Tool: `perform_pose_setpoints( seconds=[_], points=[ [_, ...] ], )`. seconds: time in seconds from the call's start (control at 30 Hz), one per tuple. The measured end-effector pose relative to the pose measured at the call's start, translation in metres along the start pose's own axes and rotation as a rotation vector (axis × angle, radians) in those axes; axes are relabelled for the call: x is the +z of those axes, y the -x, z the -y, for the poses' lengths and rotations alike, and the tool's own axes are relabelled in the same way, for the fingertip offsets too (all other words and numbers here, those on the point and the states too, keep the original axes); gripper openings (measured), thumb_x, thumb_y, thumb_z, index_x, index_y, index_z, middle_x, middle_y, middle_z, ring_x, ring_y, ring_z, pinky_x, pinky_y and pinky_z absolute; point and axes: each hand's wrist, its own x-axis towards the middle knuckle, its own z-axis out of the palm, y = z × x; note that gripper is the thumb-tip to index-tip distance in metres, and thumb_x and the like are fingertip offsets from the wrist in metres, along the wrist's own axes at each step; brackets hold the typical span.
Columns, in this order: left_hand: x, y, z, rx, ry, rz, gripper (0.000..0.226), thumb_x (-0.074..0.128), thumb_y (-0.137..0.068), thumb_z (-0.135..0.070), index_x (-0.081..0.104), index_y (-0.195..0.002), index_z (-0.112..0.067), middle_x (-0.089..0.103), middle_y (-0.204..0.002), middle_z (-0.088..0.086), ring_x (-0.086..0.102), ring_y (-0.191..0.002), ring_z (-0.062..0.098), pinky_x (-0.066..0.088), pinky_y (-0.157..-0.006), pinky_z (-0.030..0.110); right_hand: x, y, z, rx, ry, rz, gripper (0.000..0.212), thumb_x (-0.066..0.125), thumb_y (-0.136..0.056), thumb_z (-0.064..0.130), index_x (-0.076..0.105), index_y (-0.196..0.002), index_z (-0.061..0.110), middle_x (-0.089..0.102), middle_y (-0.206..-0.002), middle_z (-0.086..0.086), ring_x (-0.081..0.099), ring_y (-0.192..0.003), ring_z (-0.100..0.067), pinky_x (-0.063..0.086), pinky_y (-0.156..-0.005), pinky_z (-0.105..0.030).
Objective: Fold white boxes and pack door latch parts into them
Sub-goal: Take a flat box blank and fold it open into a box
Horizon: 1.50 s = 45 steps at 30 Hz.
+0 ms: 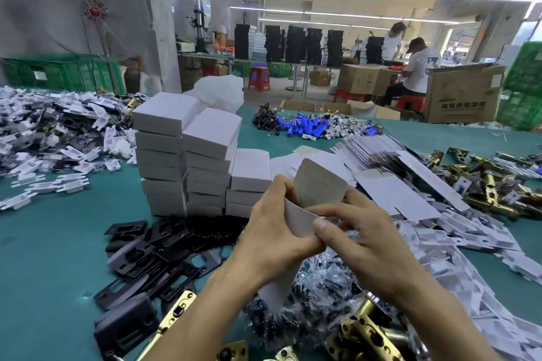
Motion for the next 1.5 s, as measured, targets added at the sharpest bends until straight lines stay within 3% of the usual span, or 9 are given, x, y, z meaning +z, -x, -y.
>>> perform_pose_setpoints(
  seconds=[0.17, 0.27, 0.37, 0.5, 0.67, 0.9, 1.0, 1.17, 1.5],
  points=[
    [0.002, 0.002, -0.001, 0.024, -0.058, 0.115, 0.055, 0.075, -0.063, -0.042, 0.032, -0.097, -0.044, 0.058, -0.090, -0.020, 0.056, -0.076, -0.001, 0.044, -0.060, 0.018, 0.004, 0.000, 0.009, -0.028, -0.327, -0.155, 0.048, 0.071, -0.081, 0.031, 0.053, -0.122, 0.045, 0.066, -0.120, 0.016, 0.065, -0.111, -0.010, 0.058, -0.083, -0.033],
    [0.003, 0.002, -0.005, 0.024, -0.058, 0.161, 0.069, 0.078, -0.068, -0.030, 0.023, -0.108, -0.039, 0.060, -0.099, -0.008, 0.064, -0.086, 0.008, 0.054, -0.069, 0.034, 0.010, 0.001, 0.018, 0.019, -0.416, -0.200, 0.018, 0.070, -0.089, 0.036, 0.069, -0.107, 0.034, 0.074, -0.102, 0.006, 0.072, -0.089, -0.016, 0.062, -0.073, -0.040],
    [-0.001, 0.003, -0.010, 0.044, -0.070, 0.172, 0.072, 0.076, -0.067, -0.025, 0.019, -0.110, -0.038, 0.058, -0.102, -0.007, 0.063, -0.082, 0.011, 0.053, -0.069, 0.040, 0.011, 0.001, 0.022, 0.032, -0.390, -0.253, 0.015, 0.070, -0.089, 0.015, 0.075, -0.093, 0.028, 0.075, -0.095, 0.007, 0.071, -0.091, -0.011, 0.061, -0.069, -0.032],
    [-0.006, 0.003, -0.019, 0.099, -0.110, 0.157, 0.075, 0.072, -0.065, -0.024, 0.017, -0.115, -0.038, 0.055, -0.104, -0.015, 0.066, -0.083, 0.018, 0.055, -0.069, 0.046, 0.007, 0.001, 0.025, 0.103, -0.505, -0.227, 0.018, 0.075, -0.083, 0.015, 0.074, -0.092, 0.031, 0.075, -0.098, 0.006, 0.069, -0.100, -0.011, 0.058, -0.082, -0.039],
    [-0.008, 0.003, -0.023, 0.108, -0.137, 0.140, 0.080, 0.071, -0.064, -0.024, 0.016, -0.120, -0.041, 0.057, -0.105, -0.004, 0.065, -0.085, 0.021, 0.054, -0.068, 0.049, 0.015, -0.001, 0.023, 0.164, -0.684, -0.256, 0.026, 0.075, -0.078, -0.004, 0.075, -0.084, 0.021, 0.076, -0.086, -0.004, 0.073, -0.085, -0.013, 0.056, -0.068, -0.023],
    [-0.009, 0.004, -0.022, 0.092, -0.171, 0.151, 0.083, 0.072, -0.062, -0.025, 0.016, -0.120, -0.045, 0.052, -0.105, -0.005, 0.063, -0.084, 0.024, 0.054, -0.066, 0.050, 0.012, -0.001, 0.017, 0.177, -0.710, -0.330, 0.027, 0.074, -0.079, -0.001, 0.076, -0.085, 0.026, 0.075, -0.087, -0.005, 0.072, -0.081, -0.017, 0.055, -0.068, -0.021],
    [-0.009, 0.003, -0.021, 0.087, -0.178, 0.151, 0.082, 0.071, -0.062, -0.027, 0.016, -0.121, -0.043, 0.054, -0.110, -0.003, 0.063, -0.087, 0.025, 0.054, -0.068, 0.048, 0.012, 0.000, 0.018, 0.162, -0.647, -0.286, 0.030, 0.076, -0.080, 0.001, 0.073, -0.088, 0.029, 0.076, -0.093, -0.002, 0.073, -0.085, -0.015, 0.056, -0.069, -0.020],
    [-0.009, 0.004, -0.021, 0.068, -0.158, 0.157, 0.083, 0.070, -0.060, -0.027, 0.018, -0.123, -0.042, 0.051, -0.111, -0.005, 0.061, -0.084, 0.023, 0.055, -0.066, 0.047, 0.008, 0.000, 0.021, 0.179, -0.556, -0.266, 0.014, 0.078, -0.079, 0.005, 0.078, -0.083, 0.018, 0.077, -0.087, -0.004, 0.074, -0.086, -0.019, 0.060, -0.078, -0.029],
    [-0.009, 0.004, -0.017, 0.067, -0.185, 0.165, 0.081, 0.072, -0.063, -0.025, 0.018, -0.120, -0.045, 0.049, -0.096, -0.003, 0.057, -0.072, 0.022, 0.051, -0.058, 0.050, -0.006, -0.001, 0.017, 0.163, -0.441, -0.119, 0.026, 0.074, -0.080, -0.002, 0.080, -0.084, 0.022, 0.078, -0.092, 0.003, 0.073, -0.093, -0.012, 0.059, -0.088, -0.034]
  ],
)
